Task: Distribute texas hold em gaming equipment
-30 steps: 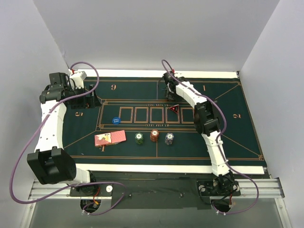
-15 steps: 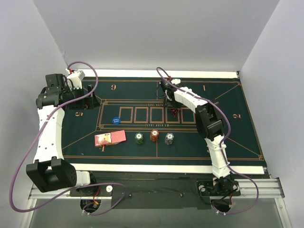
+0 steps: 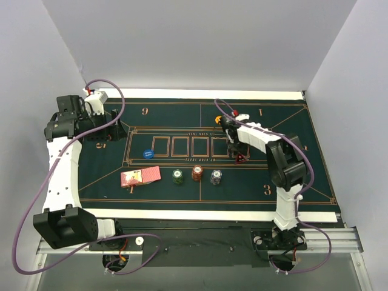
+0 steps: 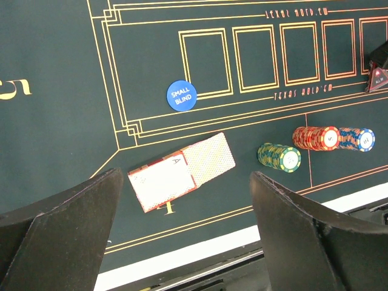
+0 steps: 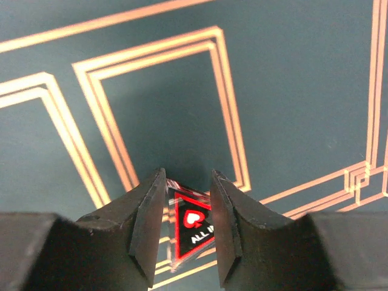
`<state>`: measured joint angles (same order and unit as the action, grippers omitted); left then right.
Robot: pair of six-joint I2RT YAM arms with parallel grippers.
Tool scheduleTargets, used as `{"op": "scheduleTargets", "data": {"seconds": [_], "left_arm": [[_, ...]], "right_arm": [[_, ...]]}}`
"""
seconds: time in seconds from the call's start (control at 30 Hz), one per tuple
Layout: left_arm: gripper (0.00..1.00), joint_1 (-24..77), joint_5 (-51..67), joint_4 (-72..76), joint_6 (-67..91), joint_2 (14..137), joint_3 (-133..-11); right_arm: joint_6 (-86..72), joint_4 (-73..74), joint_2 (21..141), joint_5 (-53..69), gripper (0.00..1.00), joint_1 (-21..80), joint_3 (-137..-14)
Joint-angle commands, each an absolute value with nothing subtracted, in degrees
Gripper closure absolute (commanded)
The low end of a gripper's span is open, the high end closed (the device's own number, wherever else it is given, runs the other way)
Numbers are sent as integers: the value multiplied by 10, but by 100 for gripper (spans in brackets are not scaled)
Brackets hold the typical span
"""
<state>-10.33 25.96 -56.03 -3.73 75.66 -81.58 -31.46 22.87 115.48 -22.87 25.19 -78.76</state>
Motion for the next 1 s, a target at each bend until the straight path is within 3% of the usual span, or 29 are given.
{"op": "scheduleTargets", "data": {"seconds": [0.0, 0.3, 0.47, 0.7, 0.97], "left_arm": [[3, -108, 264, -561, -48, 732, -819], [3, -108, 266, -560, -68, 726, -800], [3, -108, 268, -562, -90, 728, -790], [3, -106, 303, -562, -127, 729, -773], [3, -112, 309, -541, -100, 723, -757]], "right_arm": [[-346, 285, 1096, -282, 67, 229, -715], [-342, 287, 1018, -297, 66, 211, -651], [-343, 294, 981, -271, 54, 228, -690], [-309, 309, 970, -248, 32, 358, -809], [-269, 325, 1024, -176, 25, 489, -926]]}}
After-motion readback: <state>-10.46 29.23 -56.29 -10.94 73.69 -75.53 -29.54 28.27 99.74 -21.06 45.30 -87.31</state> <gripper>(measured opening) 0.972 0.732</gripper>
